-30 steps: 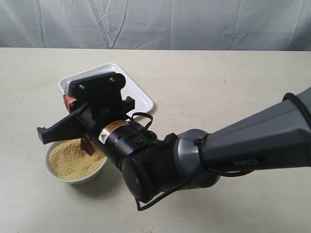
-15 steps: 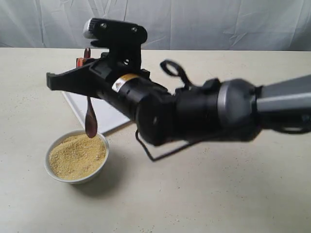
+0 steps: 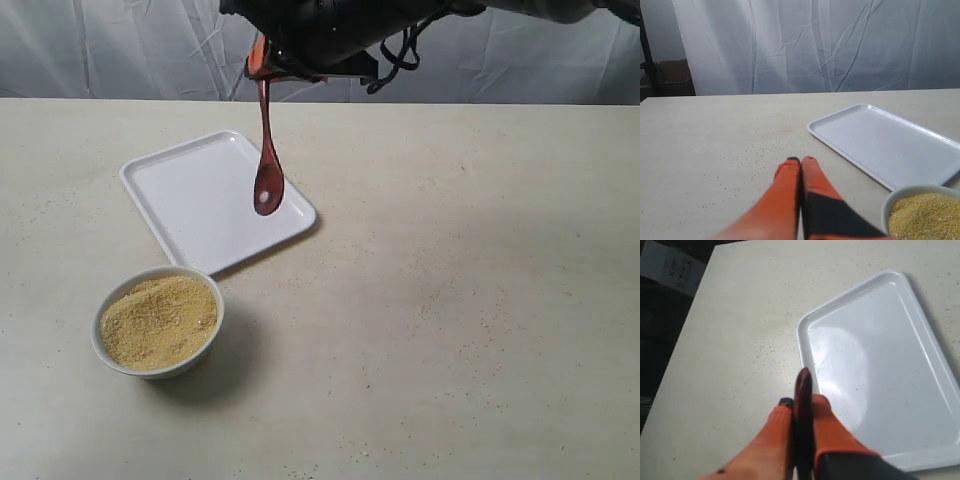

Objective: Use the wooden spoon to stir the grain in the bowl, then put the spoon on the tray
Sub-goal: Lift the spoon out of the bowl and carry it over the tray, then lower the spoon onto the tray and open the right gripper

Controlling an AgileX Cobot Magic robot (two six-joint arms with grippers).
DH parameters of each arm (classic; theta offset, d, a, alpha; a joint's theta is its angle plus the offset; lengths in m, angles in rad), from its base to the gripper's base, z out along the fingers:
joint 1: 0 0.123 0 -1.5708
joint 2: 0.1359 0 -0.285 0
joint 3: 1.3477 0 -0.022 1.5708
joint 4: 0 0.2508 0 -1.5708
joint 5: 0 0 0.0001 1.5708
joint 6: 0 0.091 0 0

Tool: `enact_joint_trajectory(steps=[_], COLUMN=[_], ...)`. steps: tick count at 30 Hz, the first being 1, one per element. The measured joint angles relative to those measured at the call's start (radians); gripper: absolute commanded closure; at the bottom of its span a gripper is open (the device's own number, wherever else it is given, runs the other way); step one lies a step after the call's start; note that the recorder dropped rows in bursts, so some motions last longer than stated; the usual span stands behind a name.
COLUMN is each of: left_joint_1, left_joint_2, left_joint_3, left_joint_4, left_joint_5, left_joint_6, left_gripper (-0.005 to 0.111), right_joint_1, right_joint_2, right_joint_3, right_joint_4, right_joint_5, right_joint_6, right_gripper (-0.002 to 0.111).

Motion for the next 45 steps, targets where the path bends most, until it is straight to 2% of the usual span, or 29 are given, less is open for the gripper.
enact_joint_trajectory(steps=[7,14,24,26,31,38,40,45], left_joint_1=[0.0,0.0,0.0,0.0,0.0,0.0,0.0,0.0], left_joint_2=[0.0,0.0,0.0,0.0,0.0,0.0,0.0,0.0], left_joint_3=[0.0,0.0,0.0,0.0,0.0,0.0,0.0,0.0], left_joint_4=[0.0,0.0,0.0,0.0,0.0,0.0,0.0,0.0], left_joint_5=[0.0,0.0,0.0,0.0,0.0,0.0,0.0,0.0], left_joint_6=[0.0,0.0,0.0,0.0,0.0,0.0,0.0,0.0], left_gripper=[0.107,0.107,0.107,0.107,0.107,0.107,0.107,0.107], right_joint_1=[-0.024,-0.024,-0.024,-0.024,-0.024,-0.024,-0.024,-0.024], right_joint_2=[0.214,0.435,0.652,0.675,0.706,0.71,0.71,0.706], right_joint_3=[-0.236,-0.488,-0.614,-0.618,-0.62,-0.622,-0.622,-0.622], right_joint_4=[0.164,0.228,0.355,0.369,0.374,0.312,0.279,0.14], right_joint_5=[0.086,0.115,0.075,0.064,0.053,0.045,0.045,0.047], right_joint_6=[-0.095,-0.108,-0.13,-0.134,-0.136,-0.139,-0.139,-0.079], right_gripper=[0.109,0.109,0.109,0.104,0.075,0.043,0.038,0.037])
